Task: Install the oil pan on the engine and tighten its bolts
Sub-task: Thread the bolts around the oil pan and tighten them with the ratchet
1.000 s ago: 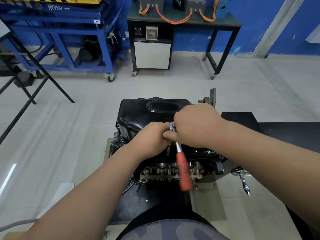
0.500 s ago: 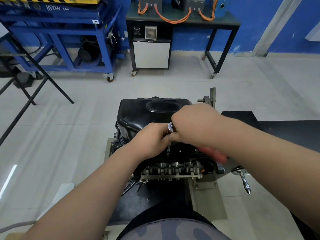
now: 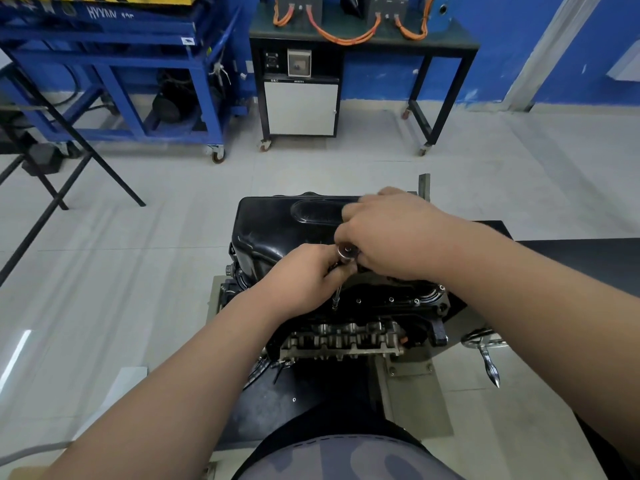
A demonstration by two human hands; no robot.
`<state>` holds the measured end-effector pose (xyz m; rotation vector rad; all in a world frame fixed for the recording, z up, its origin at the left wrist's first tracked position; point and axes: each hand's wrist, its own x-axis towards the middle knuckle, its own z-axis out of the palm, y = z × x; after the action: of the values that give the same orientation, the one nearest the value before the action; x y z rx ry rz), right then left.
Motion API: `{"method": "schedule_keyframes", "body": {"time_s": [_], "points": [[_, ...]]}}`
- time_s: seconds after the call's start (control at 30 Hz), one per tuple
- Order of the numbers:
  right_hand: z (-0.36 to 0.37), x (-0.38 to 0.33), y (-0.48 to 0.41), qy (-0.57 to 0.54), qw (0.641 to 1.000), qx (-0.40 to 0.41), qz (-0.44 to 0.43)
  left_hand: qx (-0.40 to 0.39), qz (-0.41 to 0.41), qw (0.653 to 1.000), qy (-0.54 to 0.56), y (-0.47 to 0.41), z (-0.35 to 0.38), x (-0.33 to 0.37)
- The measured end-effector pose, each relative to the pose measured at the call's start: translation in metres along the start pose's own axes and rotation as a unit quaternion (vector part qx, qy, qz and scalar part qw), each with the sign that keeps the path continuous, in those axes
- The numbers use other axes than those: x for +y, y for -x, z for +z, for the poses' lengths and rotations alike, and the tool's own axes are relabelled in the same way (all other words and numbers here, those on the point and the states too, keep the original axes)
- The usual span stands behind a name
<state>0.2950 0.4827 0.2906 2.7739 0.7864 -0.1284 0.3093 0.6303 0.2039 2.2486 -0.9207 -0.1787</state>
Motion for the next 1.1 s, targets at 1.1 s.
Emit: {"method": "schedule_keyframes", "body": {"time_s": [1.1], "points": [[0.008,-0.017,0.003,-0.005,0.994,-0.003,0.111,-0.002,-0.03,0.999,-0.016,0.0,0.002,0.0]]}}
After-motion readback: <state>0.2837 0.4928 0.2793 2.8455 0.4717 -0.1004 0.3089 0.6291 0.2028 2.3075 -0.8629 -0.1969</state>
